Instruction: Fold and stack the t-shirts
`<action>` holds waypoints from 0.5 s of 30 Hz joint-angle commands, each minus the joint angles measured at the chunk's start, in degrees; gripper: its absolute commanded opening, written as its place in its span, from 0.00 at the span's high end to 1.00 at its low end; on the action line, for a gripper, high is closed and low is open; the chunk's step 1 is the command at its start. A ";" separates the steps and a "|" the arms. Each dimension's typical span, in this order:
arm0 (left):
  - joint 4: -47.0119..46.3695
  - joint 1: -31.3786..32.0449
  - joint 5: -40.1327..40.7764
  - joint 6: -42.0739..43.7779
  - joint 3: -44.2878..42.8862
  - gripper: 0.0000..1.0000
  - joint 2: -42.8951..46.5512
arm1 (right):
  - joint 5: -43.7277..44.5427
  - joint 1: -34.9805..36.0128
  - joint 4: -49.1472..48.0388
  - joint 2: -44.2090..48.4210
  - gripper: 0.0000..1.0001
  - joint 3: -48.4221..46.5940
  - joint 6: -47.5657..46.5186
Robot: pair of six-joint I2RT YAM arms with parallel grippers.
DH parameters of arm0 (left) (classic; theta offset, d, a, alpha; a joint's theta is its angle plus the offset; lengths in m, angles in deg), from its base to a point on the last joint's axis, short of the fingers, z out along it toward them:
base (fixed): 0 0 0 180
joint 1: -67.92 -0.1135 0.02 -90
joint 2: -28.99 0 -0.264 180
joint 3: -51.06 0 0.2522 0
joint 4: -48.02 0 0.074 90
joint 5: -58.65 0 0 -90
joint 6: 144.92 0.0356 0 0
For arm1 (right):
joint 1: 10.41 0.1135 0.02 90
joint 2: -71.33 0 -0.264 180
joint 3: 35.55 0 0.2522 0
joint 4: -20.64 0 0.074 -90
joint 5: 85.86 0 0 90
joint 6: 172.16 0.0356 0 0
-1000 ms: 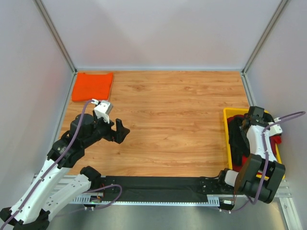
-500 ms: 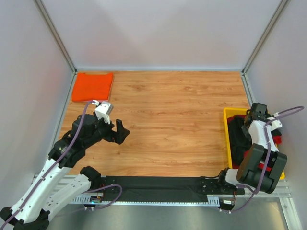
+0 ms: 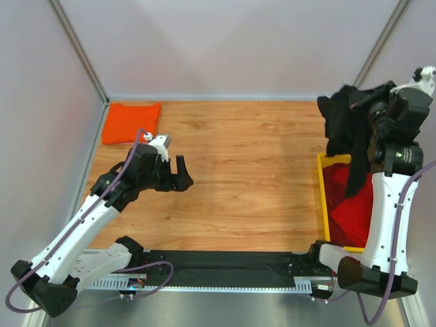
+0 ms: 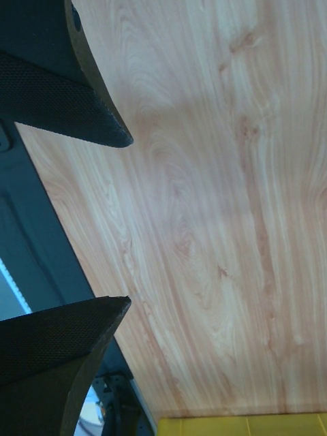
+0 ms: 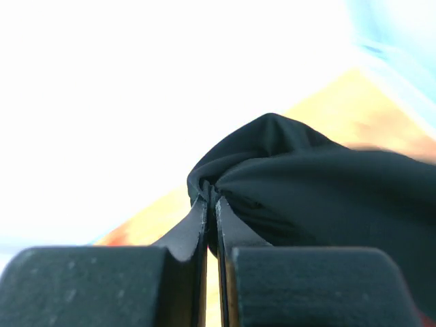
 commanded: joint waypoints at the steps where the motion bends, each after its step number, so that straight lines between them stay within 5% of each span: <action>1: 0.62 -1.94 -3.93 -4.40 -5.24 0.04 -3.17 | -22.59 4.41 -4.71 -3.35 1.00 -9.60 0.61; 5: 1.41 -8.69 -8.42 -6.96 -6.48 0.04 -4.06 | -23.86 17.58 1.69 -8.89 1.00 -20.25 -2.10; 8: 1.24 -12.31 -9.21 -8.54 -5.08 0.04 -2.22 | -22.72 24.09 0.38 -8.46 1.00 -15.45 0.79; 15: 3.87 -13.29 -6.76 -7.05 0.01 0.04 0.42 | -12.18 42.20 -6.65 -3.88 0.94 24.94 -0.26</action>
